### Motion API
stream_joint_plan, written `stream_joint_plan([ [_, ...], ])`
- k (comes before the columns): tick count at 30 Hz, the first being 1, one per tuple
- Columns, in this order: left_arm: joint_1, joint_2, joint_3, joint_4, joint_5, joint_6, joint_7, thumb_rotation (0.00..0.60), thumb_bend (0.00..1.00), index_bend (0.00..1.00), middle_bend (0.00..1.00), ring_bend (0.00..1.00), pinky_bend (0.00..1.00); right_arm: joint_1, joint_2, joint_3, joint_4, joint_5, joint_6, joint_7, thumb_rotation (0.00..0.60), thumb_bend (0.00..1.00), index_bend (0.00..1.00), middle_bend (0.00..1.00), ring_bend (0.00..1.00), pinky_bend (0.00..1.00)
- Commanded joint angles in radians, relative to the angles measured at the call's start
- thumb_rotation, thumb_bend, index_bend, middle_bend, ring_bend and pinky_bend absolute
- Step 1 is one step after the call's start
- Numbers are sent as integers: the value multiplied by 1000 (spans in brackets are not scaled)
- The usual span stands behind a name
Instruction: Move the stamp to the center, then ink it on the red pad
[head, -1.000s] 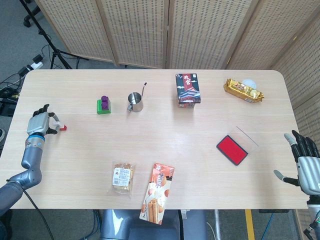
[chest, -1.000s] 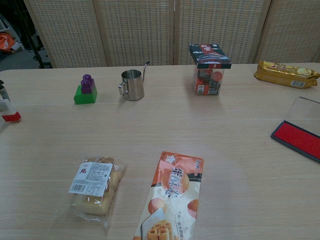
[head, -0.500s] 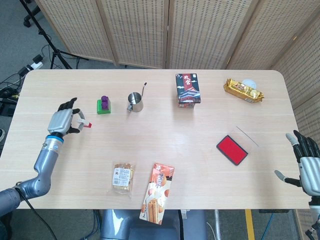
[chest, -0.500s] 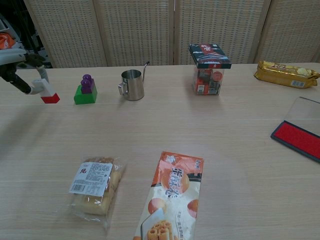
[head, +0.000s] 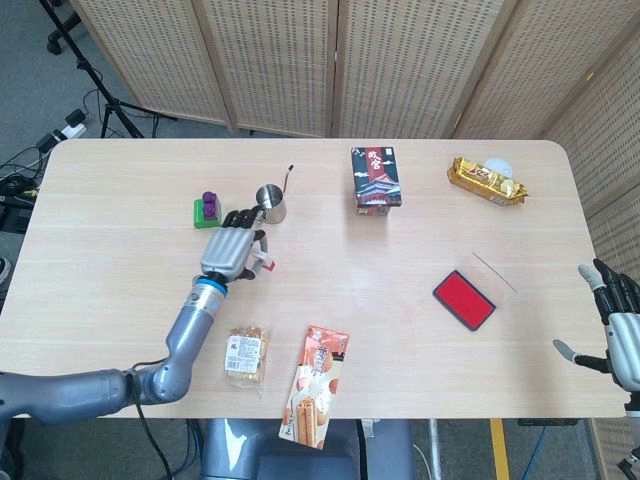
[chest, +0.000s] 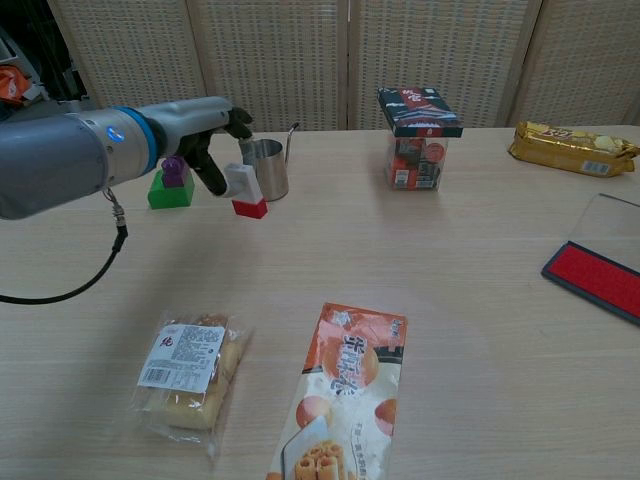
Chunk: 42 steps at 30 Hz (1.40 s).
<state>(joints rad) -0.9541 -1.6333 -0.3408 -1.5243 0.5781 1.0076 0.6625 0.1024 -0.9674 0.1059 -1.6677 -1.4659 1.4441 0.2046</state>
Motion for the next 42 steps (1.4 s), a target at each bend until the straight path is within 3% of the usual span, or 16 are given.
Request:
stream_joint_plan([
  [1,-78,-89,-16,65,-60,28,65,600,393,539,0,0,0,1,4,2,4,6,-5,14,600,0,0,0,0,0],
  [15,-261,-355,-77,360,-180,28,174,600,394,539,0,0,0,10,25,12,34,24,-33,107,600,0,0,0,0,0],
  [38,-266,-423,-97,489,-191,-22,170,600,388,536,0,0,0,10,28,10,39,18,-32,125,600,0,0,0,0,0],
  [40,-267,-429,-99,496,-193,-28,171,600,380,497,0,0,0,10,29,10,40,17,-31,129,600,0,0,0,0,0],
  [42,-267,-433,-102,499,-193,-33,170,600,366,399,0,0,0,9,29,11,41,19,-30,132,600,0,0,0,0,0],
])
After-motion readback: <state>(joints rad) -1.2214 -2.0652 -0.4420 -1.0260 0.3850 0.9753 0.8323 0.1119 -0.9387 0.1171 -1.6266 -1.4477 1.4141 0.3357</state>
